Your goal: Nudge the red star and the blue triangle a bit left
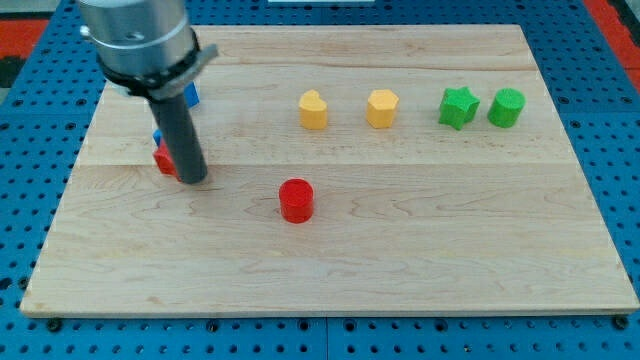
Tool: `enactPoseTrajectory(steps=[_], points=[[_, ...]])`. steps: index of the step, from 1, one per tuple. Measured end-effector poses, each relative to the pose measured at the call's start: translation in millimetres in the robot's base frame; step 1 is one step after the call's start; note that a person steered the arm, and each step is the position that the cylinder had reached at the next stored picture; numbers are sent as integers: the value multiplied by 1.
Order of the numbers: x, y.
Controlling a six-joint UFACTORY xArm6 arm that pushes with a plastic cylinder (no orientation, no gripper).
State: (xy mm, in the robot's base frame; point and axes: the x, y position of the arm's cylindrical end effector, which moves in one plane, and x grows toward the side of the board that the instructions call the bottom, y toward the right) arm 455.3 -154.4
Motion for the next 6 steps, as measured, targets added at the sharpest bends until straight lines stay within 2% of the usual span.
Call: enactPoseTrajectory(steps=[1, 2, 3, 5, 6], points=[[-4, 56], [-50, 72], [-57, 20], [-32, -1], [-4, -10]])
